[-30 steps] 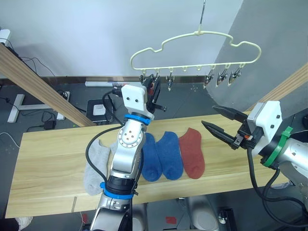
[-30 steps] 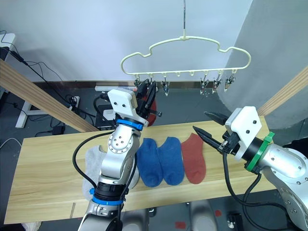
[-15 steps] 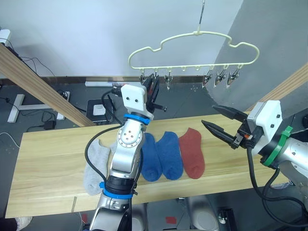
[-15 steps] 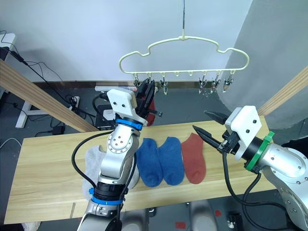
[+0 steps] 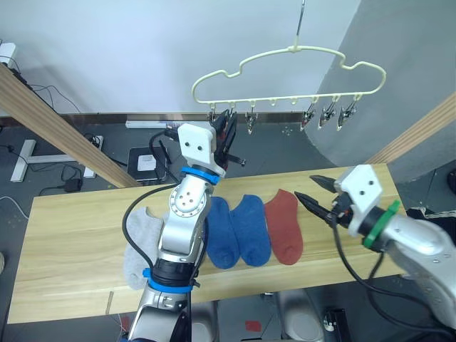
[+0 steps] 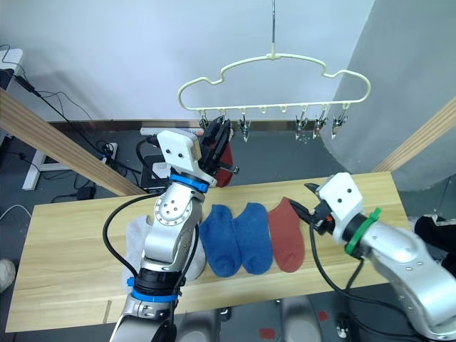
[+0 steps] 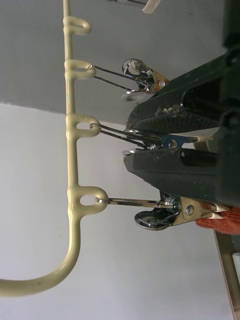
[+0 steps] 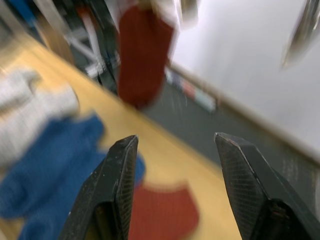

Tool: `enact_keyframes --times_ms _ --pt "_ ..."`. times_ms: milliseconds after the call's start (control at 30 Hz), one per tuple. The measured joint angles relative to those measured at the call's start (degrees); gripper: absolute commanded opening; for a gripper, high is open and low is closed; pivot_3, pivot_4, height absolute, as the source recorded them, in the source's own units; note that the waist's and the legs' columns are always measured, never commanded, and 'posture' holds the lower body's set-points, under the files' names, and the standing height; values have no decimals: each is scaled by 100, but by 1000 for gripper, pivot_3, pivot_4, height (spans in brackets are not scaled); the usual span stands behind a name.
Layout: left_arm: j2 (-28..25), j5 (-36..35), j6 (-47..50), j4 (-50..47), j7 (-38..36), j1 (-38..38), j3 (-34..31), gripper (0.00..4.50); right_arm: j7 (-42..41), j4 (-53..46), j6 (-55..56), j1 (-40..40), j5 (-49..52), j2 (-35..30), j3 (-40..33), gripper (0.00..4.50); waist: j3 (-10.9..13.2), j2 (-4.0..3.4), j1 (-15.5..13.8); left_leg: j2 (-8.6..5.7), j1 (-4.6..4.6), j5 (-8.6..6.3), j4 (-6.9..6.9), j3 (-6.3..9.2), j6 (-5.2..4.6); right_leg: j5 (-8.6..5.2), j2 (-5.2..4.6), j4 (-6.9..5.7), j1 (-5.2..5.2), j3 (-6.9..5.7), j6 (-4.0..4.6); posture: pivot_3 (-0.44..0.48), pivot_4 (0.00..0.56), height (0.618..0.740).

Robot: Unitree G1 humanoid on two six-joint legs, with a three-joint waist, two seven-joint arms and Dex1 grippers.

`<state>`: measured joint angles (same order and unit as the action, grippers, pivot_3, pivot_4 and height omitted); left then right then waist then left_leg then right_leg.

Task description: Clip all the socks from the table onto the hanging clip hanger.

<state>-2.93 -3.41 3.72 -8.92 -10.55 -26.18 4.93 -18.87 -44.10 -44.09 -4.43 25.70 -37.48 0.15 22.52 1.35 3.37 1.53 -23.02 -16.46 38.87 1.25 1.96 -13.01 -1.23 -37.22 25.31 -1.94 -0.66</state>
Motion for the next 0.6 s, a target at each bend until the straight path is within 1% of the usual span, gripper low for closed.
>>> enact_keyframes --times_ms 33,133,167,267,333,467,600 --pt "-55 -56 35 -33 -72 -6 -14 259 171 164 40 -10 -232 181 251 3140 0 0 4 1 1 0 -1 1 0 -1 0 0 0 0 -1 -180 413 740" --pt "-181 -193 155 -157 -281 -36 -27 259 716 866 292 -144 -1048 708 899 4067 0 0 10 1 3 0 -1 0 1 -1 1 -3 2 1 -1 -173 414 740" --pt "-200 -225 198 -182 -319 -47 -33 259 842 1073 365 -171 -1217 864 1033 4119 0 0 6 2 4 1 0 2 1 -1 1 -4 2 0 -1 -173 414 740" --pt "-330 -397 327 -225 -542 -66 -68 259 1330 2053 735 -328 -1604 1835 1195 4119 1 0 3 10 4 1 -1 2 2 -1 1 -5 7 1 -1 -167 413 740" --pt "-372 -486 381 -236 -674 -102 -64 259 1554 2655 1030 -385 -1834 2239 1279 4119 1 0 -2 10 2 1 -3 2 2 -1 1 -3 8 2 -1 -167 413 740" --pt "-462 -569 461 -253 -782 -121 -85 259 1669 3414 1444 -517 -2050 2668 1229 4119 0 0 -11 2 2 1 -2 -2 2 2 -1 0 7 5 3 -140 412 740" --pt "-496 -580 498 -264 -857 -123 -85 259 1701 3863 1624 -566 -2187 3023 1237 4119 0 0 -18 6 1 1 -3 7 2 7 -4 -2 7 5 12 -140 412 740"
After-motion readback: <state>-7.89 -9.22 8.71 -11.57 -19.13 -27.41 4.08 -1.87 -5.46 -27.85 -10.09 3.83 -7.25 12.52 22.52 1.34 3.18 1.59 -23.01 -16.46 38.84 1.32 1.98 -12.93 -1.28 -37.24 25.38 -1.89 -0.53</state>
